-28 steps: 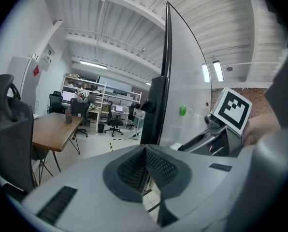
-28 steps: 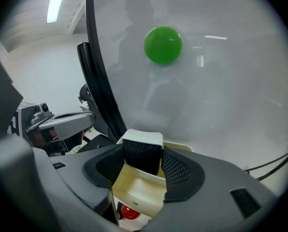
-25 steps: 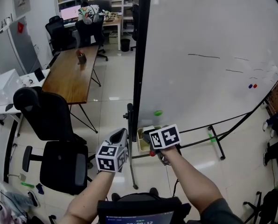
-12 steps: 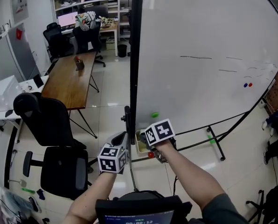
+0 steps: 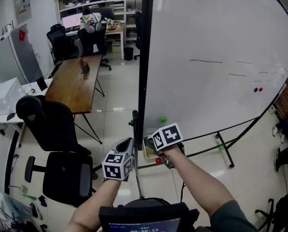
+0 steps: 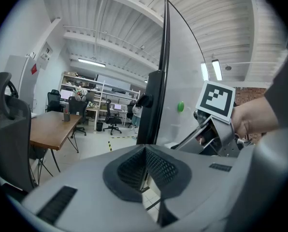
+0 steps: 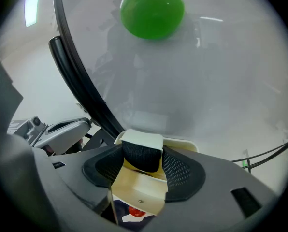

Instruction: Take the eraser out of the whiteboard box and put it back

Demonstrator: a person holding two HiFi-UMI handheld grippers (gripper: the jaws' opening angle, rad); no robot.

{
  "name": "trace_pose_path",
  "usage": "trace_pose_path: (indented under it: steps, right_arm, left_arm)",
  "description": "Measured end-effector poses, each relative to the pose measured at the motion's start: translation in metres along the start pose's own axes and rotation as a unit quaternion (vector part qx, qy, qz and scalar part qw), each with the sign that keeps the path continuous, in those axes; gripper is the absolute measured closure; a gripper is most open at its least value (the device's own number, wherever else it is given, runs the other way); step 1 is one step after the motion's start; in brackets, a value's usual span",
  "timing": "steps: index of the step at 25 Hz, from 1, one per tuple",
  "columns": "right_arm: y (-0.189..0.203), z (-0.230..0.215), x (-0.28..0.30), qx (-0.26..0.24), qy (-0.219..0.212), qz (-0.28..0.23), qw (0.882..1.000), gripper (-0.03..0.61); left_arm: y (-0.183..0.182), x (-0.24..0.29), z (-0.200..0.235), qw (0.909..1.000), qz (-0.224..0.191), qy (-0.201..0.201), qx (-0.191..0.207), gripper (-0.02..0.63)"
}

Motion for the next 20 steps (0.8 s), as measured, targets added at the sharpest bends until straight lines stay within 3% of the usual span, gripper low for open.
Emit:
trace_pose_path:
  steps: [20]
  right_arm:
    - [0.002, 0.002, -0.004, -0.006, 0.005, 0.006, 1.0, 0.314]
  left_arm:
    - [-0.007, -0.012, -0.006, 0.9998, -0.014, 0.011, -0.006, 0.578]
Point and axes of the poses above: the fingertips, and each gripper's own axes: x forward along the fingers, z to its left, y out of its underside, the point moved 3 cm from there along -x, backward along the fingers, and after that the axes turned 15 degrees about z, right-handed, at the moved point
